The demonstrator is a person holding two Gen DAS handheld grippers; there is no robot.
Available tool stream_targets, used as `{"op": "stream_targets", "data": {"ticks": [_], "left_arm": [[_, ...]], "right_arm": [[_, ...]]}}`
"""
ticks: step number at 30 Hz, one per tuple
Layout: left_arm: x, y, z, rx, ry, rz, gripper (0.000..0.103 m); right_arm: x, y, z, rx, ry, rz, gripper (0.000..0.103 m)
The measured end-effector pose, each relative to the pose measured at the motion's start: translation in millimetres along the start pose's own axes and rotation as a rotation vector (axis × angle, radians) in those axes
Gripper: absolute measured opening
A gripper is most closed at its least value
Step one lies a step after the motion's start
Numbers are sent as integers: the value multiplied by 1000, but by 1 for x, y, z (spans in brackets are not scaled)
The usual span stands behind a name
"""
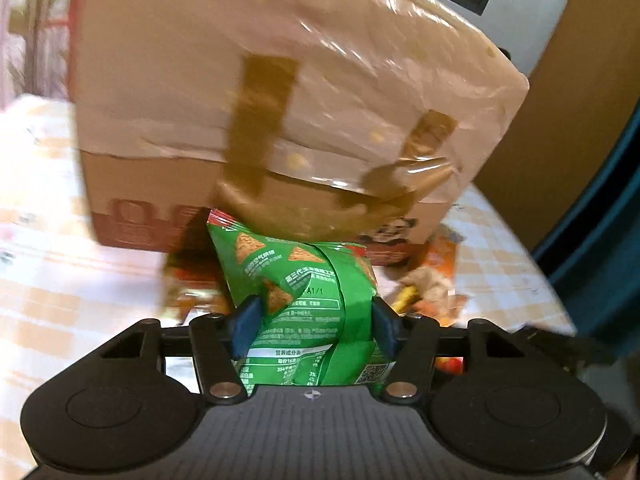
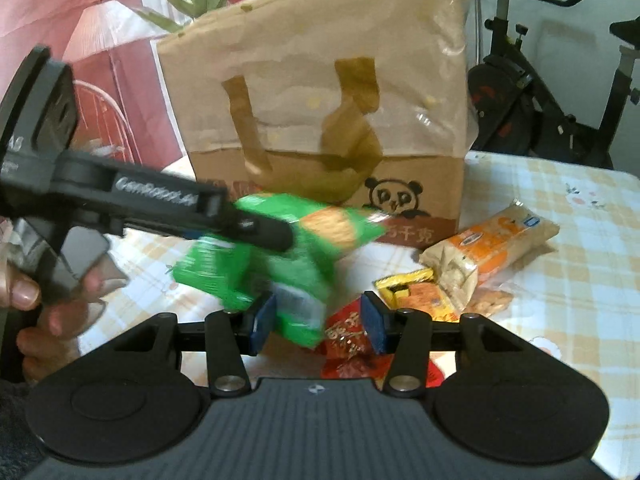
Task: Organize snacks
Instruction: 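Move both tools back to the table and close left tool on green chip bag, then lift green chip bag with left tool while right tool grasps yellow snack packet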
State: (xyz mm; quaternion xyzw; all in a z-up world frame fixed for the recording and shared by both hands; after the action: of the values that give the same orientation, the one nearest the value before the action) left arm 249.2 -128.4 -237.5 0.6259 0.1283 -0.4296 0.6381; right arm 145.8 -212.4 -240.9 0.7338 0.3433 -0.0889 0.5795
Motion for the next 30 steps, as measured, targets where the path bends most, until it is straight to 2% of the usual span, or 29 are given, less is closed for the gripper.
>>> {"op": "stream_targets", "data": {"ticks": [5,10,18,21,22,24,26,30], "left_arm": [[-28,-6,-17,10,27,53,61],[-58,-7,-44,-54,66,120,61],[-78,-12,-80,-117,166,168,61],[-80,-17,-90,-135,197,166,61],[-80,-19,-92,-135,207,162,61],[-80,-23,-94,-135,226,158,61],[-78,-26,-95,-142,235,151,61],[-77,-33,-97,-142,245,139,61]], "right_arm": [[-7,1,17,19,-55,20,50],[-1,5,43,40,-129,9,49],[21,-1,63,85,-149,-65,46],[24,-1,63,79,-161,-59,46],[25,-1,62,77,-161,-62,40],[27,-1,58,60,-164,-67,36],[25,0,53,59,-166,-50,35],[14,12,35,52,-137,53,35]]}}
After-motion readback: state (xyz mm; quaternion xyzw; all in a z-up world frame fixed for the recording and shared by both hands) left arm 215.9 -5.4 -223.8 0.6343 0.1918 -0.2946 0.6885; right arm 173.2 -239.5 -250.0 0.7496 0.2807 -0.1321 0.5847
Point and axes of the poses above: each gripper's, at about its wrist camera, not at the fingertips, and x roughly the way its jaws point, z to its right, y to its top, the point moved 7 cm from there along x, roughly the way its jaws point, and after that the axes turned 9 degrees about y, right-handed, at the moved point
